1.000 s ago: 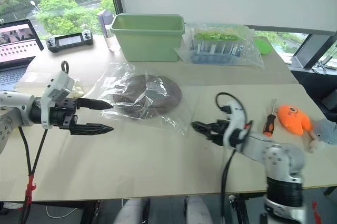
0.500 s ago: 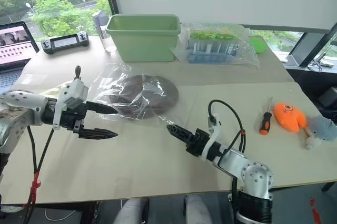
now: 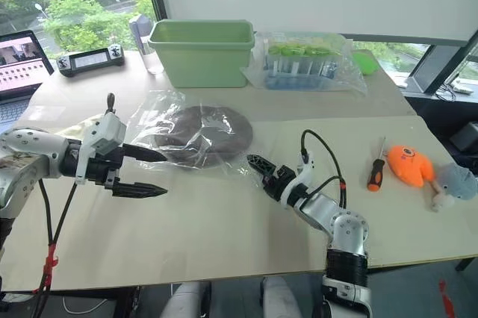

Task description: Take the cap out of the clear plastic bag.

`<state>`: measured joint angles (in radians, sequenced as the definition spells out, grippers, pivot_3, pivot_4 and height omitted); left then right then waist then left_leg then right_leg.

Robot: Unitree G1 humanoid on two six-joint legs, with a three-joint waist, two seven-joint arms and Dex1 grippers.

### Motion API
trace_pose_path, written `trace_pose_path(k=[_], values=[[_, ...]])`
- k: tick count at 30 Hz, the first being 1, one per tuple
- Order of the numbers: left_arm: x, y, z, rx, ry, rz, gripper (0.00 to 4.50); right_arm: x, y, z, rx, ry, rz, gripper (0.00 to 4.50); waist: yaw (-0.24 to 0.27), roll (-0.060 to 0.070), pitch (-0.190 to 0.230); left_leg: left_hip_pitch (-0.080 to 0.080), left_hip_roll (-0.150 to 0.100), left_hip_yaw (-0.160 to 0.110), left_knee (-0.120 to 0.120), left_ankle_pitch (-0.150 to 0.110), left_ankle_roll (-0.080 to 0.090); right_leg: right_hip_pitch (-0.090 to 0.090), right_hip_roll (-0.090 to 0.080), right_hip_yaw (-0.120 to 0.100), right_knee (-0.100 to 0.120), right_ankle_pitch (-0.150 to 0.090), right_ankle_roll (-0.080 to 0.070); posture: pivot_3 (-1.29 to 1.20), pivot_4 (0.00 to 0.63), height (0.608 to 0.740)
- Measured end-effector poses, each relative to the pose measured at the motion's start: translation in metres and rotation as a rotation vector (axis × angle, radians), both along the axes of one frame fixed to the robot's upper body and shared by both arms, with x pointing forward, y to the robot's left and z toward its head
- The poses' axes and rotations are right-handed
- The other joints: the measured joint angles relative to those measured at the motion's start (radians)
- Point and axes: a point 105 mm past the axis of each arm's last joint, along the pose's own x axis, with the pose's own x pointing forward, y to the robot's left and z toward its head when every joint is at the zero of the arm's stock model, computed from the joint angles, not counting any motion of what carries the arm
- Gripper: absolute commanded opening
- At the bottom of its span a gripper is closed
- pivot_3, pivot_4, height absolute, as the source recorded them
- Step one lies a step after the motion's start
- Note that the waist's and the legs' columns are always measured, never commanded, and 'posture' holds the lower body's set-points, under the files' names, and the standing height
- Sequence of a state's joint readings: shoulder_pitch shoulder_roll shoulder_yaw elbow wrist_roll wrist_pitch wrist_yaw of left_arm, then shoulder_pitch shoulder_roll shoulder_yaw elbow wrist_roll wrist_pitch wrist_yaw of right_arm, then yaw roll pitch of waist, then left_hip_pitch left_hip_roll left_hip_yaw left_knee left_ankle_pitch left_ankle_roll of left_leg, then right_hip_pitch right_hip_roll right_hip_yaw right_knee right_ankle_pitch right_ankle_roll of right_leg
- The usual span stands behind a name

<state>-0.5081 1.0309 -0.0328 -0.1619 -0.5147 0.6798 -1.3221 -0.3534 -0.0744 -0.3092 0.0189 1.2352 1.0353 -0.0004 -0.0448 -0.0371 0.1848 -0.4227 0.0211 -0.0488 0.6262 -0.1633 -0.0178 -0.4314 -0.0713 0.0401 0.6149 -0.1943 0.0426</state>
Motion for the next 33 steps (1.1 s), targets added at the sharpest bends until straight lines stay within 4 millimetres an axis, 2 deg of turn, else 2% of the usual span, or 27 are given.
trace_pose_path(k=[3,8,13,18,20,24,26,28,29,33], values=[[0.0,0.001,0.0,-0.002,-0.002,0.006,4.5,-0.004,0.004,-0.004,-0.039,-0.001,0.038,1.7,0.0,0.0,0.0,0.0,0.0,0.0,0.0,0.0,0.0,0.0,0.0,0.0,0.0,0.0,0.0,0.0,0.15,0.737],[0.001,0.0,0.001,-0.001,-0.013,0.012,4.5,-0.013,0.014,0.005,-0.102,-0.081,0.134,0.03,0.0,0.0,0.0,0.001,0.0,0.0,0.0,0.0,0.0,0.001,0.0,0.0,0.0,0.0,0.0,0.0,0.15,0.737],[0.001,0.0,0.001,-0.001,-0.014,0.01,4.5,-0.025,0.014,0.005,-0.215,-0.149,0.24,0.03,0.004,0.0,0.0,0.002,0.0,0.0,0.001,0.0,0.0,0.002,0.0,0.0,0.0,-0.001,-0.002,0.0,0.15,0.737],[0.001,-0.001,0.001,-0.003,-0.015,0.01,4.5,-0.032,0.006,0.001,-0.341,-0.191,0.322,0.03,0.006,0.0,0.0,0.001,0.0,0.0,0.001,0.0,0.0,0.002,0.0,0.0,-0.001,-0.001,-0.001,0.0,0.15,0.737],[0.001,-0.001,0.001,-0.004,-0.015,0.009,4.5,-0.036,0.003,-0.002,-0.495,-0.273,0.383,0.03,0.007,0.0,0.0,0.001,-0.001,0.0,0.001,0.0,0.0,0.001,-0.001,0.0,-0.001,-0.001,-0.001,0.0,0.15,0.737],[0.001,-0.001,0.001,-0.005,-0.014,0.008,4.5,-0.042,-0.013,0.003,-0.839,-0.548,0.517,0.03,0.008,0.0,0.0,-0.001,-0.002,0.001,0.002,0.0,0.0,0.0,-0.003,0.0,-0.001,-0.001,-0.001,0.0,0.15,0.737],[0.001,-0.002,0.001,-0.006,-0.016,0.006,4.5,-0.026,-0.026,0.002,-1.057,-0.681,0.533,0.03,0.005,0.0,0.0,-0.001,-0.003,0.003,0.003,0.0,0.0,-0.001,-0.004,0.001,-0.001,-0.001,-0.001,0.0,0.15,0.737],[0.001,-0.003,0.002,-0.008,-0.016,0.001,4.5,-0.007,-0.049,0.005,-1.244,-0.762,0.544,0.03,0.004,0.001,0.0,-0.001,-0.003,0.005,0.004,0.0,0.0,-0.001,-0.004,0.002,-0.001,-0.001,-0.002,0.0,0.15,0.737],[0.001,-0.003,0.002,-0.008,-0.015,0.001,4.5,-0.002,-0.055,0.008,-1.284,-0.777,0.543,0.03,0.005,0.0,0.0,-0.001,-0.003,0.005,0.004,0.0,0.0,-0.001,-0.004,0.002,-0.001,-0.001,-0.002,0.0,0.15,0.737],[0.002,-0.01,0.0,-0.015,-0.003,-0.03,4.5,0.041,-0.081,0.031,-1.537,-0.942,0.498,0.03,0.002,0.0,0.001,-0.001,-0.003,0.005,0.006,0.0,0.0,-0.001,-0.004,0.002,-0.001,-0.001,-0.001,0.0,0.15,0.737]])
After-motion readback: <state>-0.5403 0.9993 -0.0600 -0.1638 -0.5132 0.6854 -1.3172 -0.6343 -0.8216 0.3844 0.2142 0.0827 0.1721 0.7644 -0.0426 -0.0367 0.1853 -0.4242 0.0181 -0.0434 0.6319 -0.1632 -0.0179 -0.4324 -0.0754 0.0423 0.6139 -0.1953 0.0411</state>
